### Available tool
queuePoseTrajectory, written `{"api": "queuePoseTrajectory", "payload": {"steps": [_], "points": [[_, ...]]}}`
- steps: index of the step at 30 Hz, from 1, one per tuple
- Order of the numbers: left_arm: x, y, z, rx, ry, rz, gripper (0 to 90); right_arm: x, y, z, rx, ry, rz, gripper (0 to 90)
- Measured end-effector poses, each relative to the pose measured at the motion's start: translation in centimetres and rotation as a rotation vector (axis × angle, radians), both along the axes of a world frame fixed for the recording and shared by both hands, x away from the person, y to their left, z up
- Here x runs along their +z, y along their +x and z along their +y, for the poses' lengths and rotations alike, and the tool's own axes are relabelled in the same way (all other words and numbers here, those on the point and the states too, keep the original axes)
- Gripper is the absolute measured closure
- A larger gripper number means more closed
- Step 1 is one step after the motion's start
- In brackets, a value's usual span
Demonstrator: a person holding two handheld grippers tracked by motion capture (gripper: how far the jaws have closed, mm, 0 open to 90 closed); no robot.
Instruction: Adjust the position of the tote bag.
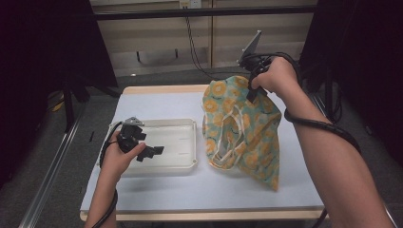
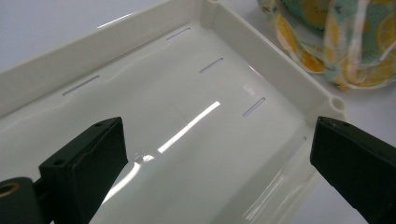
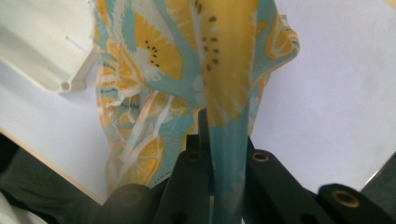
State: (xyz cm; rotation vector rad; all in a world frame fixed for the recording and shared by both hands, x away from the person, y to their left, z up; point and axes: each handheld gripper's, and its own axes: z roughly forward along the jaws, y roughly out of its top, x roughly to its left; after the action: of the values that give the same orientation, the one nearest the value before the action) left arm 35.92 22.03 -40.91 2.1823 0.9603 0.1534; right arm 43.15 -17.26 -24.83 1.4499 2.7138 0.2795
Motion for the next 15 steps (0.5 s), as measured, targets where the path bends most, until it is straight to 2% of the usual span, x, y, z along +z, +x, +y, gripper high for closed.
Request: {"api": "queuePoseTrajectory", "payload": {"steps": [1,2,6,7,8,9,10,13,14,15], "points": [[0.0,0.0,0.0,0.000,0.000,0.000,3.6,0.0,0.0,0.0,0.000,0.000,0.000,90.0],[0.0,0.0,-0.1,-0.002,-0.003,-0.004,3.6,0.4,-0.2,0.0,0.060,-0.007,-0.011,90.0],[0.0,0.0,-0.2,-0.005,0.003,0.000,3.6,1.1,-0.7,0.3,0.183,-0.038,-0.022,90.0],[0.0,0.0,-0.2,-0.009,0.001,0.005,3.6,1.1,-0.8,0.3,0.244,-0.055,-0.036,90.0],[0.0,0.0,-0.2,-0.014,0.004,0.009,3.6,1.1,-0.8,0.3,0.244,-0.055,-0.036,90.0],[0.0,0.0,-0.2,-0.008,0.005,0.003,3.6,1.3,-1.1,0.4,0.310,-0.056,-0.046,90.0],[0.0,0.0,-0.3,-0.011,0.002,0.010,3.6,1.4,-1.2,0.4,0.351,-0.064,-0.052,90.0],[-0.1,0.0,-0.4,-0.013,0.005,0.011,3.6,1.6,-1.5,0.6,0.455,-0.052,-0.062,90.0],[-0.2,0.0,-0.4,-0.013,0.007,0.011,3.6,1.6,-1.5,0.6,0.455,-0.052,-0.062,90.0],[-0.2,0.1,-0.5,-0.018,0.009,0.014,3.6,1.7,-1.7,0.8,0.515,-0.048,-0.072,90.0]]}}
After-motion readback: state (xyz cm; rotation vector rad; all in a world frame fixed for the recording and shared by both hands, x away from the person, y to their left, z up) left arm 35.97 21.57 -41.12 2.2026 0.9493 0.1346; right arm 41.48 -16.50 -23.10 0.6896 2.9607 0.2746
